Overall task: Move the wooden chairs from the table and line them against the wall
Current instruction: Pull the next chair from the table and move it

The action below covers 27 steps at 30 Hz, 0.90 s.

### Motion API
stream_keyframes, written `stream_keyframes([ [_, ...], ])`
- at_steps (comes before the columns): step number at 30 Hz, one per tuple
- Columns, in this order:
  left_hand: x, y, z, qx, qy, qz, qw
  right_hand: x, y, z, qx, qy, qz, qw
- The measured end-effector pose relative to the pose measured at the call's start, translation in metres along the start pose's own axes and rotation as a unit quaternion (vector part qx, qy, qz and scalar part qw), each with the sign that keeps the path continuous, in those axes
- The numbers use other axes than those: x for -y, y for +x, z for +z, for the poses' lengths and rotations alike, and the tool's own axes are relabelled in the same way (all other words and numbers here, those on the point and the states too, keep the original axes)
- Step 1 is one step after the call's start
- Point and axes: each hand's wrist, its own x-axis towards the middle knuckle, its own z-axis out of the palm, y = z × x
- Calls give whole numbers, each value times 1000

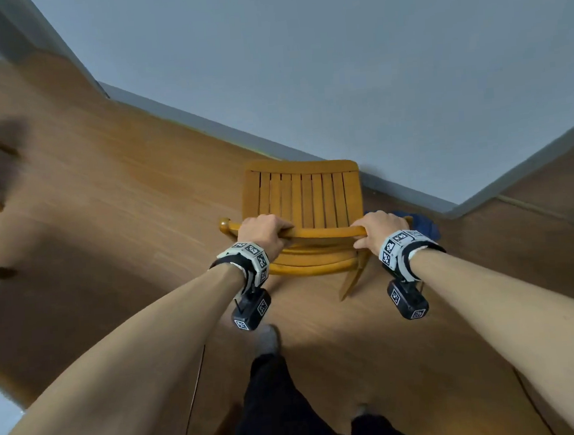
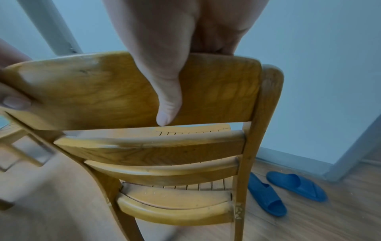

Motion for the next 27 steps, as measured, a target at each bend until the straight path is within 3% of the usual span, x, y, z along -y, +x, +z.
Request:
stream_keyframes([
  [8,56,85,-43,45,40,4,998,45,60,-18,22,56,47,997],
  [14,72,134,-63,34,44,39,998,55,102,-30,24,67,68,995],
  [20,69,160,-60,24,40,37,998,44,133,-35,27,89,82,992],
  [27,97,179,-69,45,64,4,997,71,147,-30,9,81,52,995],
])
